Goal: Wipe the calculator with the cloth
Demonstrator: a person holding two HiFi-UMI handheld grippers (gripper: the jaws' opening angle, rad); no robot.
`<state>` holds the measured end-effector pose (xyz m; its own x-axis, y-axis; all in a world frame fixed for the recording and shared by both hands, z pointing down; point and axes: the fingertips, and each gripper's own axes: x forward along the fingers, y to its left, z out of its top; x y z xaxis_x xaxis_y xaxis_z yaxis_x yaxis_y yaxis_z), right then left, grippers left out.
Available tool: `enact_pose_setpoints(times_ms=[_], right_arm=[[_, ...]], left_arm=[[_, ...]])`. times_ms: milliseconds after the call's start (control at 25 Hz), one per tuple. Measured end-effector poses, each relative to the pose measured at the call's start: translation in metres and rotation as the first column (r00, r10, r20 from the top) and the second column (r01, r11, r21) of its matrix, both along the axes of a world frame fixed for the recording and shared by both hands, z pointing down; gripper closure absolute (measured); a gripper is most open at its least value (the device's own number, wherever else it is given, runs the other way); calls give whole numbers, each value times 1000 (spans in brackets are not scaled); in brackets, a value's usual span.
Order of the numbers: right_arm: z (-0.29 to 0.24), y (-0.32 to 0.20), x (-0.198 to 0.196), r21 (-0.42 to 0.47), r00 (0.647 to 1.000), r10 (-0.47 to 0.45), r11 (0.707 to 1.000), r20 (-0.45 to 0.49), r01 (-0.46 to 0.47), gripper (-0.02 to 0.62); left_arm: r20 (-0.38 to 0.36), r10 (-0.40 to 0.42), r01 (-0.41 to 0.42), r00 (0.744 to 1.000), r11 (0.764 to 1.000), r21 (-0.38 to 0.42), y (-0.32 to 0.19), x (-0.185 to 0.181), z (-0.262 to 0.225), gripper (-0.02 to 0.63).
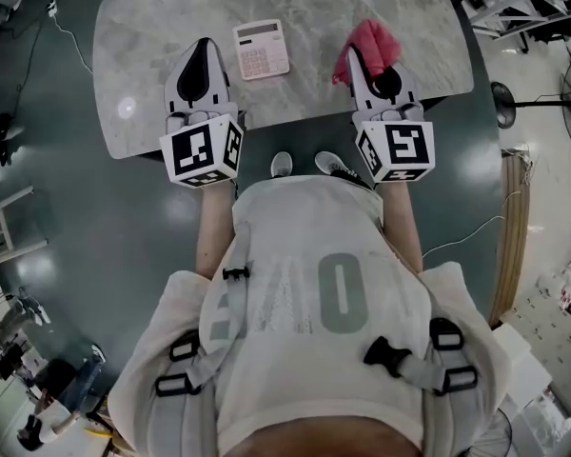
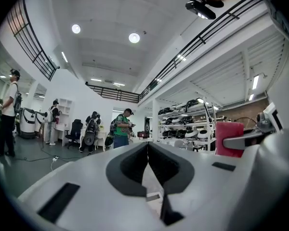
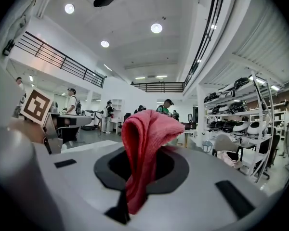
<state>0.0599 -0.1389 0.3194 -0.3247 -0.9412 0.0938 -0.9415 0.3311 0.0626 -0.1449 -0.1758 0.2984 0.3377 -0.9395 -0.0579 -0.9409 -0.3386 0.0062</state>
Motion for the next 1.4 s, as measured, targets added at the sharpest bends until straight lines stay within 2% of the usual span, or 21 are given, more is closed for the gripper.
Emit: enact_pose_setpoints(times_ms=[200,320,440,520,640,960,1120,1400], right_arm=[[2,-8,-4,-8,1000,-16,1000,10,16,537],[5,-14,-3,-14,1000,-27,1000,15,27,537],[7,-17,0,-19,999,-39,999,21,39,537],[8,-19,2,-22,999,-48,999,24,48,537],[12,-21,5,-28,998,-60,998,27,61,537],[16,-29,3,-45,996,-78,996,35,79,536],[24,-24,8,-67,997,-66,995,43,69,536],[32,-17,13,-96,998,-46,994,35,49,535]], left_arm=[[-21,10,-11,1000,999,-44,-9,-2,7,577],[-48,30,-33,998,997,-64,-15,1,9,530],[-77,46,-52,996,995,-83,-17,5,10,457],[-94,44,-55,995,992,-111,-20,7,13,403],[-118,28,-47,993,985,-169,-23,8,27,368],[-73,-8,-13,997,959,-284,-36,-1,70,333],[-33,-8,-5,999,930,-368,-41,-2,104,333],[-8,-10,4,1000,829,-560,-50,-7,182,334]])
